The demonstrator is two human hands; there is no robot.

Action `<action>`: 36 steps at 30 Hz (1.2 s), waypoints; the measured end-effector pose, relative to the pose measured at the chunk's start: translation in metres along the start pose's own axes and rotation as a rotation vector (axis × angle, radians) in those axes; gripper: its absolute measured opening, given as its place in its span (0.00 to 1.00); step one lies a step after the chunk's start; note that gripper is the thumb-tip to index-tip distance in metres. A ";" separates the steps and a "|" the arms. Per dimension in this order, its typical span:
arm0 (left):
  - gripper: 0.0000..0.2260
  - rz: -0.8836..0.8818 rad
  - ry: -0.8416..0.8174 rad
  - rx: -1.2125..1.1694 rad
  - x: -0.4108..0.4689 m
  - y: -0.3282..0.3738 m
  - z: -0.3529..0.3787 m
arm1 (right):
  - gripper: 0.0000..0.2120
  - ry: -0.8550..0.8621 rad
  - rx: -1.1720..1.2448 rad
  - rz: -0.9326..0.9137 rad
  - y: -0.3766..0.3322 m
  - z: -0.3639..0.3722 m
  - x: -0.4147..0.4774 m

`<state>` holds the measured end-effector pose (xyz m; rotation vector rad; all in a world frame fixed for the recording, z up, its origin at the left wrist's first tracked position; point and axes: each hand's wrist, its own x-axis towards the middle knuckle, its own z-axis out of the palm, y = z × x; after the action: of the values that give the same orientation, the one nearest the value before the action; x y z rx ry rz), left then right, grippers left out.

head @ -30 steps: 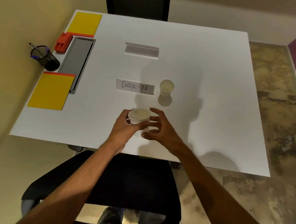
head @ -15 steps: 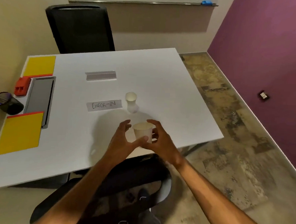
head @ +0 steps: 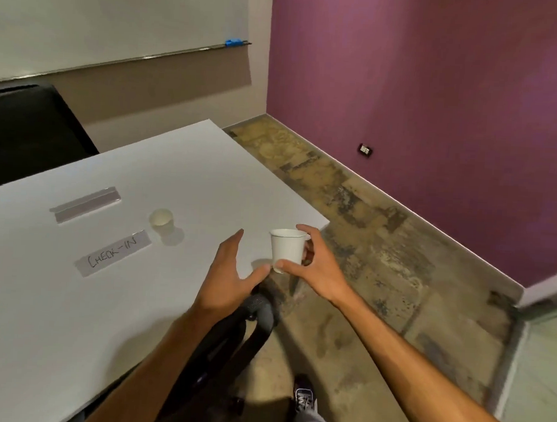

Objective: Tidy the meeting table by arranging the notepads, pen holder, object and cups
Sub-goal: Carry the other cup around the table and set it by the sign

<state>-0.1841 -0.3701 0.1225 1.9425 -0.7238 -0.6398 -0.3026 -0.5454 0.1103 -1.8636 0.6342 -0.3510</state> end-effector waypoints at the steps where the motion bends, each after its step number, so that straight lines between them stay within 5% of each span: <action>1: 0.40 0.019 -0.021 -0.002 0.002 0.006 0.006 | 0.40 0.032 0.010 0.006 0.003 -0.010 -0.004; 18: 0.39 0.233 -0.100 0.346 0.106 0.122 0.176 | 0.39 0.297 0.182 0.088 0.085 -0.226 0.009; 36: 0.37 0.261 -0.141 0.379 0.279 0.187 0.366 | 0.40 0.364 -0.028 0.141 0.176 -0.444 0.121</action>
<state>-0.2855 -0.8554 0.0946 2.1048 -1.2371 -0.5065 -0.4803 -1.0046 0.1059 -1.7837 1.0151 -0.5976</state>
